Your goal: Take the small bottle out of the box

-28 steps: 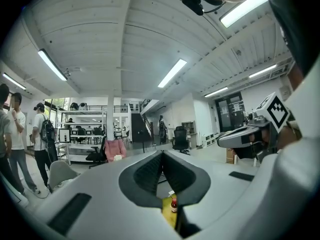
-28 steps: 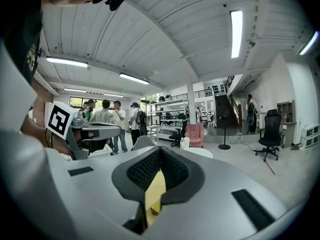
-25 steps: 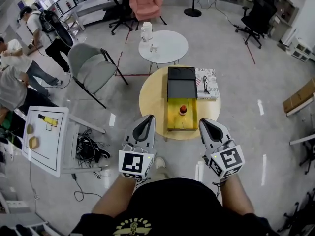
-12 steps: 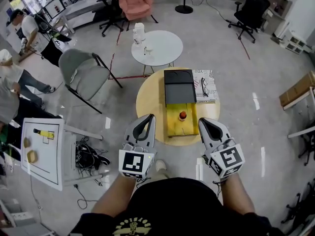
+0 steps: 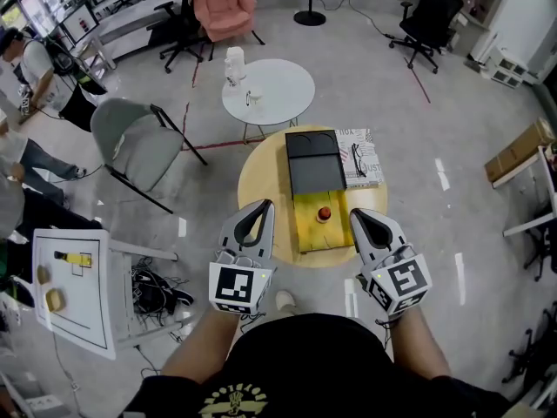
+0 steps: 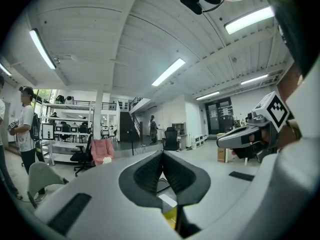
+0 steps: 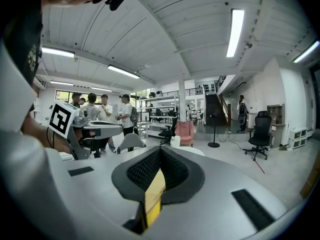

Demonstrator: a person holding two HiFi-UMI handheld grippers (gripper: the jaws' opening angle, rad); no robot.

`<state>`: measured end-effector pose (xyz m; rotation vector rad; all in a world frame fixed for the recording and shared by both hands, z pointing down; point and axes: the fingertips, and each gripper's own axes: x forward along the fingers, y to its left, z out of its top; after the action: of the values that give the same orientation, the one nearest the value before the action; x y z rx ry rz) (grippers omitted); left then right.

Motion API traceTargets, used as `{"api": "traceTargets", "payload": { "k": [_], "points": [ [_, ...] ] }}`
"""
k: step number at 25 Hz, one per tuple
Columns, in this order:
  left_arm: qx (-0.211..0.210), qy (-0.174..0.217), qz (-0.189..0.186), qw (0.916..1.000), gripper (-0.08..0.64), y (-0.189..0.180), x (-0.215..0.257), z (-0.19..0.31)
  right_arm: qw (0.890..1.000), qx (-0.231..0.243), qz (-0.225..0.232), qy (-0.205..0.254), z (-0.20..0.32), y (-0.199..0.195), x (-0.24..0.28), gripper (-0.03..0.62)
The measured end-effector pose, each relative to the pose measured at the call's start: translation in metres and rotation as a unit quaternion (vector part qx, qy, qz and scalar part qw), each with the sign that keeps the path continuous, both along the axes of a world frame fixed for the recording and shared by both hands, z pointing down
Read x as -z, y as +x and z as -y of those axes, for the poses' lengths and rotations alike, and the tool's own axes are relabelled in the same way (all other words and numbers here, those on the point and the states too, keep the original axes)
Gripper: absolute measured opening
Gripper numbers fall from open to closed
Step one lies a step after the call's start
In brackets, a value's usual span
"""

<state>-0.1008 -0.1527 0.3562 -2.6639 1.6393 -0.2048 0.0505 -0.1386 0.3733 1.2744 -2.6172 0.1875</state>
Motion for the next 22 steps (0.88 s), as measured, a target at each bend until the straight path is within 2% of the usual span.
{"api": "traceTargets", "payload": {
  "k": [12,22],
  "points": [
    [-0.023,0.004,-0.014,0.9996,0.014,-0.027,-0.002,0.014,1.000,-0.024,0.000,0.006,0.008,-0.032,0.005,0.015],
    [-0.018,0.006,-0.013,0.9997,0.014,-0.026,-0.002,0.019,0.999,-0.032,-0.004,0.021,0.016,-0.020,0.009,0.015]
  ]
}}
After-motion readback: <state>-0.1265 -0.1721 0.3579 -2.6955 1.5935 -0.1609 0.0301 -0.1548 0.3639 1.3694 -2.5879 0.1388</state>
